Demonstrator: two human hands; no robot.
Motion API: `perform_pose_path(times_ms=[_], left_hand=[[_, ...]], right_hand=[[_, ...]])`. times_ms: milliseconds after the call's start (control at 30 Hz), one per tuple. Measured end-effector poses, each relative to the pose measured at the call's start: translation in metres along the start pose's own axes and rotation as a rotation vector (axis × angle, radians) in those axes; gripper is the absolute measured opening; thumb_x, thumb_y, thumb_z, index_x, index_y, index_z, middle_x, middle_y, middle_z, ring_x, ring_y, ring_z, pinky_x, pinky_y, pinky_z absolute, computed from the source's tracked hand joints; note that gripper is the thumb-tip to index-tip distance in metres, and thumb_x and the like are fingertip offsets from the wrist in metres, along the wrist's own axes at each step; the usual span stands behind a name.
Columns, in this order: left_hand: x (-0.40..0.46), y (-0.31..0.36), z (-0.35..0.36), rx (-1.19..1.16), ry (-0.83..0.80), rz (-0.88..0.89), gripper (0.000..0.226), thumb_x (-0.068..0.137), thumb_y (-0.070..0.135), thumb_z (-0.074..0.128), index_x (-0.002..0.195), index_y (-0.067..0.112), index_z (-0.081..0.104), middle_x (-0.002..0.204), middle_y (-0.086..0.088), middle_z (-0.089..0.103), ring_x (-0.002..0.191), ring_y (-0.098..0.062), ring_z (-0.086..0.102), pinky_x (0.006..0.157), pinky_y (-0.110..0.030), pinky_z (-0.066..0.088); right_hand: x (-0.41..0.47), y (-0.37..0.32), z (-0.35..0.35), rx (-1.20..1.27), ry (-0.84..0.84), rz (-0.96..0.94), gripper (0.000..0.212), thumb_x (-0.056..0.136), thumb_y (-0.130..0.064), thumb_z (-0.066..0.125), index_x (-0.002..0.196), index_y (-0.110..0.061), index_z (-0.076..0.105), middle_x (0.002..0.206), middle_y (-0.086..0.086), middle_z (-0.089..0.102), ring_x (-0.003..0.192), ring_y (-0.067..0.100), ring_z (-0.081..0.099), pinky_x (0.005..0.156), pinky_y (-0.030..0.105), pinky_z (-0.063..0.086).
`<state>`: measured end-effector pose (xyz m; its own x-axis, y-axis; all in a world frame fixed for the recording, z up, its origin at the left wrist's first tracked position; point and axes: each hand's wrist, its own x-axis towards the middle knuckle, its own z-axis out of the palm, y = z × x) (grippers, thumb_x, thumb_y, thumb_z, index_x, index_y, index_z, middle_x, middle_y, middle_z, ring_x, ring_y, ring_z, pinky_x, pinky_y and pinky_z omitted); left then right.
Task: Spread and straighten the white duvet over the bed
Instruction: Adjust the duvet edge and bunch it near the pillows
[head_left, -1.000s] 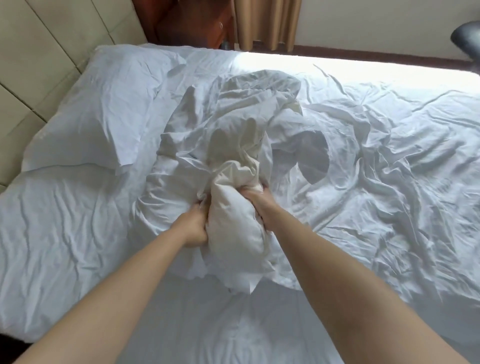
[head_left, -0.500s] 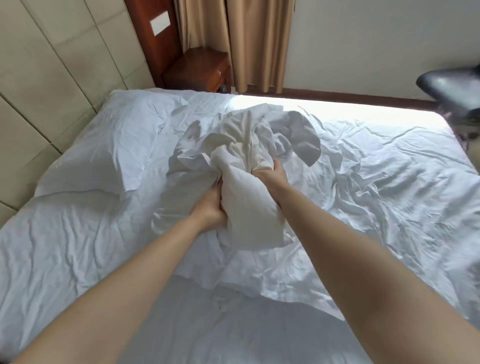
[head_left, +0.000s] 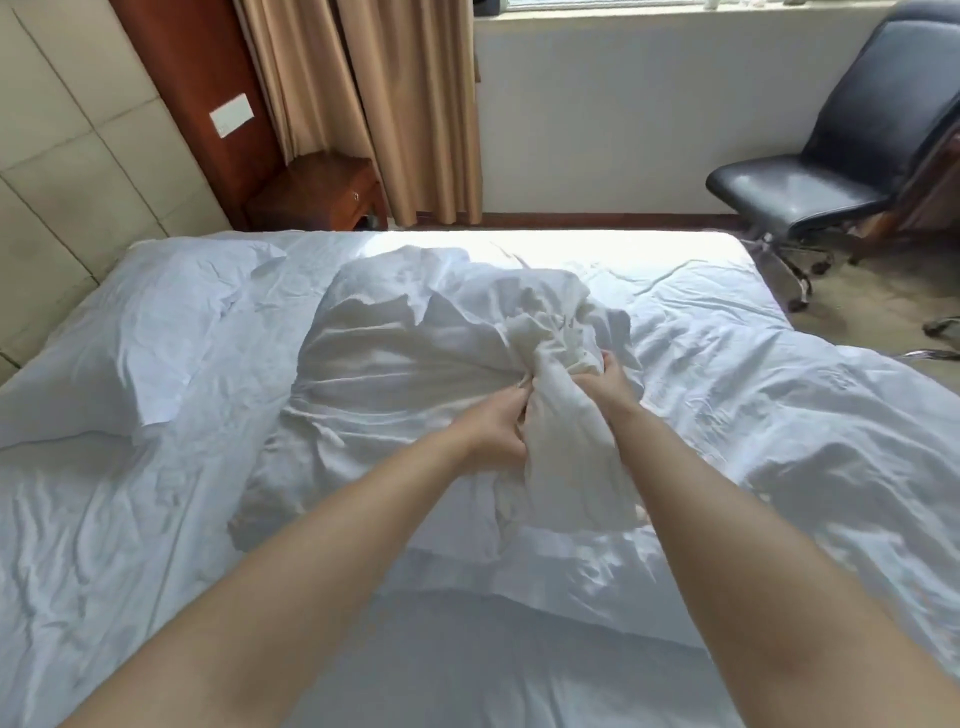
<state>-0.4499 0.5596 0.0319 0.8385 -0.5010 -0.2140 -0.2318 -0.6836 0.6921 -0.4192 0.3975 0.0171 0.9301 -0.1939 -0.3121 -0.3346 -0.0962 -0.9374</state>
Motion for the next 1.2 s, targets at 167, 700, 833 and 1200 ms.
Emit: perform_pose_path(times_ms=[167,700,833,1200], left_hand=[[0.007,-0.043,0.083,0.385,-0.343,-0.293,0.076,0.090,0.025,0.058,0.151,0.013,0.014,0.155,-0.009,0.023,0.136,-0.028,0.035,0.102,-0.029,0.033],[0.009,-0.107,0.026,-0.248,-0.131,-0.421,0.033,0.075,-0.005,0.042,0.071,0.015,0.068,0.067,0.002,0.065,0.076,-0.035,0.068,0.075,-0.034,0.052],[0.018,-0.134,-0.005,0.088,0.424,-0.462,0.024,0.080,0.008,0.046,0.078,0.020,0.066,0.090,-0.003,0.068,0.090,-0.029,0.061,0.075,-0.033,0.050],[0.023,-0.221,-0.061,0.326,0.333,-0.487,0.041,0.085,0.007,0.044,0.124,0.013,0.054,0.129,-0.007,0.051,0.119,-0.028,0.044,0.097,-0.038,0.041]], right_hand=[[0.006,0.115,0.008,-0.528,-0.131,0.357,0.076,0.089,-0.028,0.058,0.151,-0.016,0.014,0.150,0.019,0.028,0.136,0.034,0.032,0.108,0.035,0.029],[0.058,0.121,0.086,-1.037,-0.002,-0.194,0.040,0.090,-0.037,0.039,0.118,-0.020,0.063,0.127,0.005,0.056,0.120,0.027,0.048,0.101,0.038,0.031],[0.069,0.082,0.115,-0.665,-0.073,-0.197,0.036,0.092,-0.049,0.047,0.091,-0.020,0.068,0.097,0.001,0.067,0.096,0.024,0.059,0.078,0.033,0.041],[0.094,0.032,0.202,-0.448,0.004,-0.102,0.028,0.100,-0.022,0.037,0.104,-0.002,0.056,0.110,0.023,0.061,0.104,0.035,0.057,0.081,0.035,0.039]])
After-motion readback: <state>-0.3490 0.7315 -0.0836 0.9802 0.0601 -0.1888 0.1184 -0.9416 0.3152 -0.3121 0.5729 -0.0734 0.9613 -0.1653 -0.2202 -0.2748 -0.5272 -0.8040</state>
